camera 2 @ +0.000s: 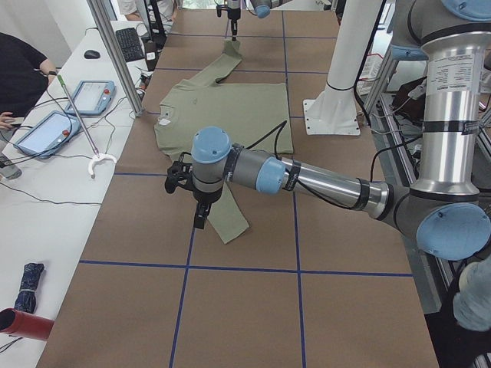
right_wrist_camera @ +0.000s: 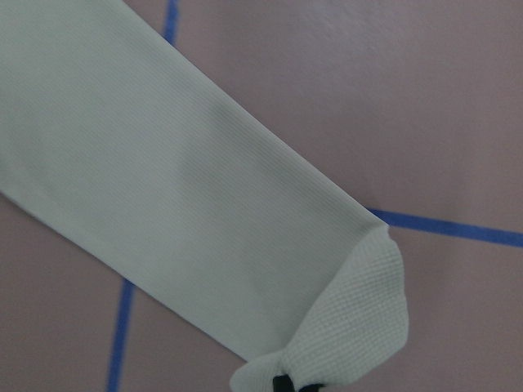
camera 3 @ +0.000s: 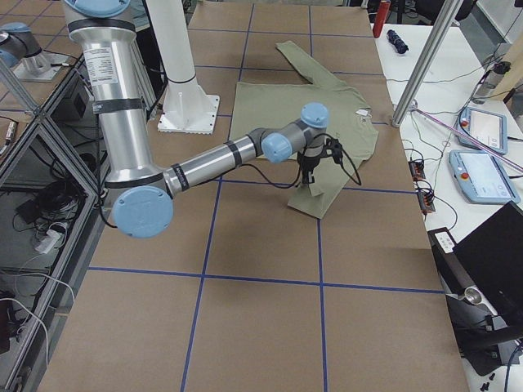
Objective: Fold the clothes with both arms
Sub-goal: 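Lift the sleeve with the right gripper and carry it across the shirt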
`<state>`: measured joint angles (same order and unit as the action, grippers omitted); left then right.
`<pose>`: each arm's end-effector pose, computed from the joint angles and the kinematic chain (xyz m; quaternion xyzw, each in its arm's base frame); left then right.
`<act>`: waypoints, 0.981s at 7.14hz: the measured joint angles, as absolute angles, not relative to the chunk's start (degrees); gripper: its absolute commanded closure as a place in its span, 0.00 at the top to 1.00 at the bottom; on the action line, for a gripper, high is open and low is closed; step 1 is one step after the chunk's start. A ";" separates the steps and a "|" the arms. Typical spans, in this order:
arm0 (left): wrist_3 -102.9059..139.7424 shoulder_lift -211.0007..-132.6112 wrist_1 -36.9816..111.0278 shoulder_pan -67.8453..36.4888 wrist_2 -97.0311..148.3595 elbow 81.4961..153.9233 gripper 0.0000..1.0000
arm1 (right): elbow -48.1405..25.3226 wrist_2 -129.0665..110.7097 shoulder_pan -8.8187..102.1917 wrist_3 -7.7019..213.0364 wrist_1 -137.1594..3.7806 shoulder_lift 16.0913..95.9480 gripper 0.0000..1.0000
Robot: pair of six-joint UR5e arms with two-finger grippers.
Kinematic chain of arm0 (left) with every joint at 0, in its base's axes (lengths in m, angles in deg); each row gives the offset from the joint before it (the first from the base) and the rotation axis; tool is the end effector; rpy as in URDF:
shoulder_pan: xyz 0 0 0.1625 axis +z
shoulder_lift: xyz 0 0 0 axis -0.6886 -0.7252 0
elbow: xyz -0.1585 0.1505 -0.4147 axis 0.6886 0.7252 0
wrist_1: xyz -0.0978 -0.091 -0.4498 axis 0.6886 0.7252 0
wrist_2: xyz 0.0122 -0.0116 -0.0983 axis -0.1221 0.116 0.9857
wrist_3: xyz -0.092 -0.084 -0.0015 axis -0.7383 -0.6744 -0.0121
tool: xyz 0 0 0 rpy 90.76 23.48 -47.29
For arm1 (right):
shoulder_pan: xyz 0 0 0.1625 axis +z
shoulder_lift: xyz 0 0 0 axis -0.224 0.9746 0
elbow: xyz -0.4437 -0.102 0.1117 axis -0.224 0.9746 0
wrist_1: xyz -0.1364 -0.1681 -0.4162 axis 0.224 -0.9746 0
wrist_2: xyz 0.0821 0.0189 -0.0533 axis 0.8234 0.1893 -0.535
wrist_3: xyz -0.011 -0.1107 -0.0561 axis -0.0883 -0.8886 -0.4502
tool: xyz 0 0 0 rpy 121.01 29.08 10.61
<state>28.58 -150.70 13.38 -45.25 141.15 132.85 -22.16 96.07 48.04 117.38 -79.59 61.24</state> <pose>-0.0305 -0.5442 0.5693 0.1173 0.4008 0.0333 0.9080 -0.2665 -0.5961 0.4370 0.0453 -0.3931 -0.0645 0.9161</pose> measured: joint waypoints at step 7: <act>28.54 -150.75 13.38 -45.25 141.15 132.46 1.00 | -4.42 92.75 37.45 131.39 -85.36 20.88 0.00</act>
